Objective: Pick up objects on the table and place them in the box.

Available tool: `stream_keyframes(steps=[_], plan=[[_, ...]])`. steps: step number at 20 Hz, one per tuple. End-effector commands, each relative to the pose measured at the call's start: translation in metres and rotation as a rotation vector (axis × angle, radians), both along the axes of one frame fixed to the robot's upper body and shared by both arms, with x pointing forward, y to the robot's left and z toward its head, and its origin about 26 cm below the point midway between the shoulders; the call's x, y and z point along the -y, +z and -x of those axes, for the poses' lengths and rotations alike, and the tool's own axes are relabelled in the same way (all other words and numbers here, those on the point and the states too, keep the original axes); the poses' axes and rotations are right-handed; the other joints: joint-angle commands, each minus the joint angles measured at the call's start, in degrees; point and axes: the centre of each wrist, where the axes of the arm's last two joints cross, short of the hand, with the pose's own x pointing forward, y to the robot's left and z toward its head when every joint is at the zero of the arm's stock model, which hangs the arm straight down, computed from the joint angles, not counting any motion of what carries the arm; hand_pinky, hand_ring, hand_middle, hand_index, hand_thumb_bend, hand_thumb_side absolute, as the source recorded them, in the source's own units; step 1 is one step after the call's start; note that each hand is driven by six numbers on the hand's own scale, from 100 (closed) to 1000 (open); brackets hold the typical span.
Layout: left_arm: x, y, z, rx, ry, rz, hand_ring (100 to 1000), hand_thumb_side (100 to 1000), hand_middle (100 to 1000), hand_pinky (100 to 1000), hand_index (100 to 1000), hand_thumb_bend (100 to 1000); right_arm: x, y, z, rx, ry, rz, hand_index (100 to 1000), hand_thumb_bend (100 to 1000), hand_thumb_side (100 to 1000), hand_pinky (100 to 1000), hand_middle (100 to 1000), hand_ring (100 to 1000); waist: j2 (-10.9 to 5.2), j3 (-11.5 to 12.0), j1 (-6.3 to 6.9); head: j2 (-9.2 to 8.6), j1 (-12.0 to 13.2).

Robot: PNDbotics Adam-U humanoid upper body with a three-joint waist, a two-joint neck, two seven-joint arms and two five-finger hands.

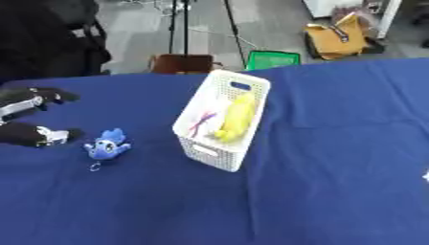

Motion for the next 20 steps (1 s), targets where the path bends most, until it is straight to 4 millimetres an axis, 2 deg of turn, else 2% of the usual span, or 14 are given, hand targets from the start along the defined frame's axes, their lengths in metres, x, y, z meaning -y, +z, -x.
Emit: stream_keyframes(steps=[1,2,7,8,10,15,20], plan=[[-0.003,0.008,-0.002,-0.008,0.004,-0.028,917,689,910,833,1000,453,0.0,0.006,0.003,0.033,0.014,0.004,791,100,880,769,695,753,-0.84,-0.1,-0.04,-0.47,0.2],[-0.003,0.007,-0.003,-0.016,0.0,-0.033,917,653,912,833,1000,464,0.0,0.006,0.003,0.033,0.015,0.003,791,100,879,769,695,753,-0.79,-0.1,-0.03,-0.49,0.1],[-0.002,0.003,-0.005,-0.043,-0.019,-0.05,922,634,922,838,1000,509,-0.001,0.006,0.003,0.031,0.017,0.0,789,100,875,768,694,753,-0.66,-0.1,-0.02,-0.54,0.2],[-0.002,0.003,-0.005,-0.049,-0.024,-0.051,924,629,926,837,1000,589,-0.001,0.006,0.003,0.031,0.018,0.0,788,100,873,768,693,753,-0.63,-0.1,-0.03,-0.6,0.2],[-0.001,0.001,-0.005,-0.057,-0.035,-0.052,918,619,919,830,1000,609,-0.001,0.006,0.003,0.031,0.019,-0.001,787,100,872,768,693,753,-0.59,-0.2,-0.06,-0.69,0.2],[0.003,-0.003,-0.009,-0.038,-0.042,-0.054,908,607,906,817,991,615,-0.002,0.006,0.003,0.03,0.025,-0.004,786,100,871,768,692,753,-0.52,-0.3,-0.17,-0.96,0.2],[0.007,-0.009,-0.014,-0.028,-0.038,-0.046,901,632,897,808,984,581,-0.002,0.005,0.003,0.027,0.029,-0.005,784,100,869,768,691,753,-0.43,-0.4,-0.24,-1.04,0.4]])
